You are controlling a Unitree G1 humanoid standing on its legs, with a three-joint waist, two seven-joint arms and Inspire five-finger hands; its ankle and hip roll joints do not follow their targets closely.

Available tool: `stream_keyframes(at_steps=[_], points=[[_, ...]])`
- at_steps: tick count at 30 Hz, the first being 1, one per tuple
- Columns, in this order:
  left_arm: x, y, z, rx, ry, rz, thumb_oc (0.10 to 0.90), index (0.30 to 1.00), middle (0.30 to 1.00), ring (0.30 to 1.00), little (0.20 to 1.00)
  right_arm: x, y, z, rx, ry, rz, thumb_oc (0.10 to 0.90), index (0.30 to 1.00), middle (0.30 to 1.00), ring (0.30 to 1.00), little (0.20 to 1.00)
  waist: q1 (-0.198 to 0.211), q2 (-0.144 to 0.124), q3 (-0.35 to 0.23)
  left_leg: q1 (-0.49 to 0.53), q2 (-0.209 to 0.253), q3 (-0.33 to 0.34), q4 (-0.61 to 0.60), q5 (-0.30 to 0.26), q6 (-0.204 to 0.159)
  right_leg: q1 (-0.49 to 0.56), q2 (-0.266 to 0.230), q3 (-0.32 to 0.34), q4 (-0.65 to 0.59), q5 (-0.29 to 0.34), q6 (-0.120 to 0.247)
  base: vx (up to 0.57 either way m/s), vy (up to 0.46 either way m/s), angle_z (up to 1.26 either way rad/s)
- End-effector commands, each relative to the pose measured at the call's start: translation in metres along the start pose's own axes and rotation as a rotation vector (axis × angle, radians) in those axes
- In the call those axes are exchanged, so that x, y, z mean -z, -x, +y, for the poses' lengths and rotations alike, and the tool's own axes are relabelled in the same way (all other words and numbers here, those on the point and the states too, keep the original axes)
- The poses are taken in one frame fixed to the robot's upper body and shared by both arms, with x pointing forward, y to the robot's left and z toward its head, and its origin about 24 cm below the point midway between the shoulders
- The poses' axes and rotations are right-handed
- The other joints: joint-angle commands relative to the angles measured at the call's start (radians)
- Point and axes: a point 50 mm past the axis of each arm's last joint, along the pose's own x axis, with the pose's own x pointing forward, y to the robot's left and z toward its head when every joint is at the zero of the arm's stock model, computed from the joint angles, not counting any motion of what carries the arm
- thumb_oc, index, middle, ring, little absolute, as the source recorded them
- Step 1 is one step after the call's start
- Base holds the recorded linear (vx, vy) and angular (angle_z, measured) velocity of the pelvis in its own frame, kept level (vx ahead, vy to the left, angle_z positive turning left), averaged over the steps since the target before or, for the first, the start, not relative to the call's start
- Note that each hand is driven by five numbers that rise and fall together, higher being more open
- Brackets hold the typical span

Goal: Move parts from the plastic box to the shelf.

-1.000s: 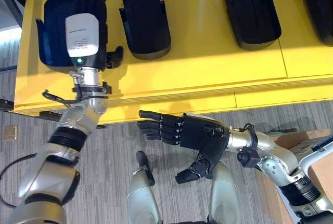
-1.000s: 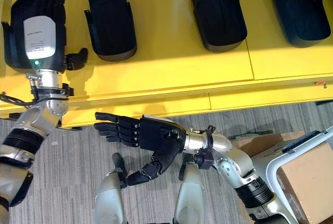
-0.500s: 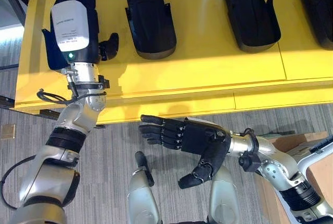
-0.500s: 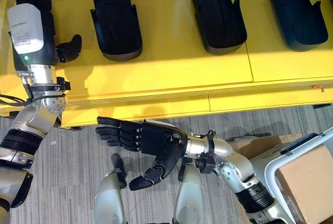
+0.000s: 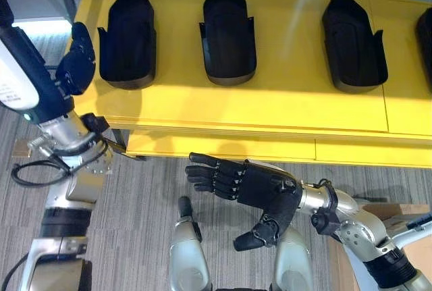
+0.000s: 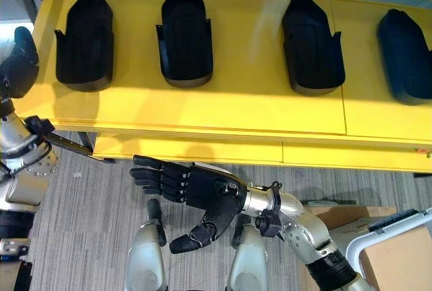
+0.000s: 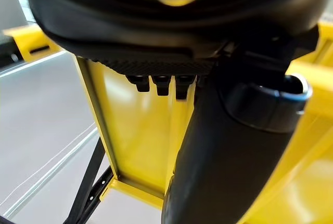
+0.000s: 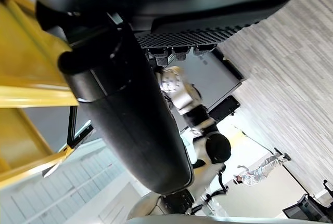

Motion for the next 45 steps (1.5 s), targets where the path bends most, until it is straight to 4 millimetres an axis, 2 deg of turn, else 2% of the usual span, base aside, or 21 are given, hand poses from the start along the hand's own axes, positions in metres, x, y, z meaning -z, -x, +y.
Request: stream_keyframes(at_steps=[1, 7, 9, 14, 19, 23, 24, 26, 27, 28, 29, 31, 33, 37, 40, 41, 45], points=[[-0.026, -0.008, 0.016, -0.030, 0.146, -0.136, 0.900, 1.000, 1.000, 1.000, 1.000, -0.025, -0.009, 0.022, -0.081, 0.068, -0.298, 0.900, 1.000, 1.000, 1.000, 1.000, 0.002, -0.038, -0.149, 0.059, -0.020, 0.018, 0.009, -0.068, 0.011, 0.110, 0.039, 0.018, -0.169, 0.039, -0.027, 0.06, -0.040, 0.08], [-0.035, 0.035, 0.029, 0.247, 0.260, -0.082, 0.900, 1.000, 1.000, 1.000, 1.000, -0.027, 0.007, 0.015, 0.062, 0.080, -0.366, 0.900, 1.000, 1.000, 1.000, 1.000, 0.035, -0.027, -0.222, 0.152, -0.022, 0.003, -0.102, -0.027, 0.004, 0.223, 0.033, -0.026, -0.273, 0.062, -0.015, 0.10, -0.001, 0.15], [-0.034, 0.046, 0.036, 0.344, 0.310, -0.012, 0.900, 1.000, 1.000, 1.000, 1.000, -0.025, 0.008, 0.015, 0.070, 0.092, -0.347, 0.900, 1.000, 1.000, 1.000, 1.000, 0.050, -0.021, -0.257, 0.182, -0.020, -0.004, -0.140, -0.008, -0.002, 0.257, 0.032, -0.043, -0.299, 0.069, -0.013, 0.12, 0.031, 0.16], [-0.027, 0.059, 0.046, 0.467, 0.416, 0.146, 0.900, 1.000, 1.000, 1.000, 1.000, -0.025, 0.005, 0.017, 0.070, 0.223, -0.193, 0.900, 1.000, 1.000, 1.000, 1.000, 0.078, -0.018, -0.300, 0.232, -0.022, -0.018, -0.198, 0.013, -0.005, 0.316, 0.029, -0.070, -0.344, 0.081, -0.010, 0.06, 0.033, 0.15], [-0.022, 0.067, 0.048, 0.672, 0.605, 0.305, 0.900, 1.000, 1.000, 1.000, 1.000, -0.039, 0.005, 0.020, 0.030, 0.425, -0.033, 0.900, 1.000, 1.000, 1.000, 1.000, 0.110, -0.030, -0.320, 0.269, -0.028, -0.025, -0.224, 0.011, -0.007, 0.368, 0.034, -0.100, -0.378, 0.090, -0.006, 0.04, -0.002, 0.17], [-0.019, 0.095, 0.041, 0.943, 0.832, 0.555, 0.900, 1.000, 1.000, 1.000, 1.000, -0.055, 0.001, 0.022, -0.016, 0.526, 0.046, 0.900, 1.000, 1.000, 1.000, 1.000, 0.143, -0.041, -0.315, 0.274, -0.039, -0.037, -0.213, -0.001, -0.005, 0.395, 0.038, -0.119, -0.386, 0.094, -0.006, 0.02, -0.017, 0.09], [-0.024, 0.121, 0.038, 1.092, 1.007, 0.694, 0.900, 1.000, 1.000, 1.000, 1.000, -0.063, -0.007, 0.021, -0.023, 0.568, 0.095, 0.900, 1.000, 1.000, 1.000, 1.000, 0.164, -0.040, -0.310, 0.272, -0.045, -0.043, -0.208, -0.006, -0.003, 0.406, 0.040, -0.132, -0.390, 0.095, -0.007, 0.00, 0.000, 0.00], [-0.031, 0.141, 0.037, 1.208, 1.125, 0.780, 0.900, 1.000, 1.000, 1.000, 1.000, -0.068, -0.010, 0.018, -0.035, 0.587, 0.135, 0.900, 1.000, 1.000, 1.000, 1.000, 0.175, -0.035, -0.306, 0.269, -0.048, -0.047, -0.203, -0.009, -0.002, 0.411, 0.042, -0.140, -0.392, 0.095, -0.009, -0.01, 0.018, 0.03], [-0.038, 0.157, 0.038, 1.270, 1.240, 0.856, 0.900, 1.000, 1.000, 1.000, 1.000, -0.072, -0.012, 0.016, -0.041, 0.590, 0.166, 0.900, 1.000, 1.000, 1.000, 1.000, 0.182, -0.031, -0.302, 0.263, -0.051, -0.052, -0.198, -0.012, -0.001, 0.413, 0.044, -0.143, -0.390, 0.094, -0.011, -0.02, 0.030, 0.07], [-0.037, 0.157, 0.038, 1.270, 1.241, 0.856, 0.900, 1.000, 1.000, 1.000, 1.000, -0.072, -0.012, 0.016, -0.041, 0.590, 0.166, 0.900, 1.000, 1.000, 1.000, 1.000, 0.182, -0.030, -0.302, 0.263, -0.051, -0.052, -0.197, -0.012, -0.001, 0.413, 0.044, -0.143, -0.390, 0.094, -0.011, -0.05, 0.089, 0.07], [-0.049, 0.181, 0.041, 1.305, 1.492, 1.039, 0.900, 1.000, 1.000, 1.000, 1.000, -0.072, -0.013, 0.010, -0.052, 0.589, 0.227, 0.900, 1.000, 1.000, 1.000, 1.000, 0.188, -0.018, -0.294, 0.254, -0.056, -0.057, -0.186, -0.016, 0.001, 0.408, 0.044, -0.147, -0.377, 0.086, -0.013, -0.06, 0.109, 0.04], [-0.056, 0.194, 0.043, 1.315, 1.606, 1.099, 0.900, 1.000, 1.000, 1.000, 1.000, -0.071, -0.013, 0.004, -0.059, 0.591, 0.275, 0.900, 1.000, 1.000, 1.000, 1.000, 0.187, -0.007, -0.291, 0.246, -0.060, -0.060, -0.179, -0.019, 0.003, 0.399, 0.044, -0.149, -0.364, 0.080, -0.014, -0.06, 0.116, 0.08], [-0.064, 0.206, 0.046, 1.320, 1.804, 1.174, 0.900, 1.000, 1.000, 1.000, 1.000, -0.069, -0.010, -0.008, -0.059, 0.602, 0.370, 0.900, 1.000, 1.000, 1.000, 1.000, 0.187, 0.009, -0.282, 0.232, -0.065, -0.066, -0.164, -0.022, 0.005, 0.384, 0.038, -0.147, -0.346, 0.075, -0.011, -0.06, 0.107, 0.06], [-0.077, 0.205, 0.046, 1.372, 2.099, 1.081, 0.900, 1.000, 1.000, 1.000, 1.000, -0.077, -0.009, -0.020, -0.046, 0.677, 0.469, 0.900, 1.000, 1.000, 1.000, 1.000, 0.182, 0.030, -0.256, 0.206, -0.066, -0.070, -0.152, -0.020, 0.007, 0.339, 0.026, -0.133, -0.318, 0.076, -0.006, -0.08, 0.061, 0.01], [-0.081, 0.204, 0.046, 1.393, 2.208, 1.053, 0.900, 1.000, 1.000, 1.000, 1.000, -0.084, -0.011, -0.026, -0.032, 0.711, 0.491, 0.900, 1.000, 1.000, 1.000, 1.000, 0.179, 0.040, -0.235, 0.187, -0.066, -0.077, -0.147, -0.015, 0.006, 0.312, 0.018, -0.118, -0.304, 0.079, 0.000, -0.15, 0.031, 0.00], [-0.081, 0.198, 0.042, 1.359, 2.292, 0.998, 0.900, 1.000, 1.000, 1.000, 1.000, -0.095, -0.015, -0.035, 0.007, 0.770, 0.502, 0.900, 1.000, 1.000, 1.000, 1.000, 0.180, 0.050, -0.202, 0.159, -0.064, -0.080, -0.141, -0.010, 0.007, 0.277, 0.013, -0.106, -0.285, 0.077, 0.004, -0.25, 0.020, -0.01], [-0.077, 0.190, 0.038, 1.318, 2.293, 0.938, 0.900, 1.000, 1.000, 1.000, 1.000, -0.110, -0.019, -0.044, 0.082, 0.852, 0.490, 0.900, 1.000, 1.000, 1.000, 1.000, 0.185, 0.057, -0.164, 0.126, -0.063, -0.081, -0.130, -0.005, 0.013, 0.244, 0.010, -0.096, -0.260, 0.074, 0.004, -0.14, -0.005, -0.08]])
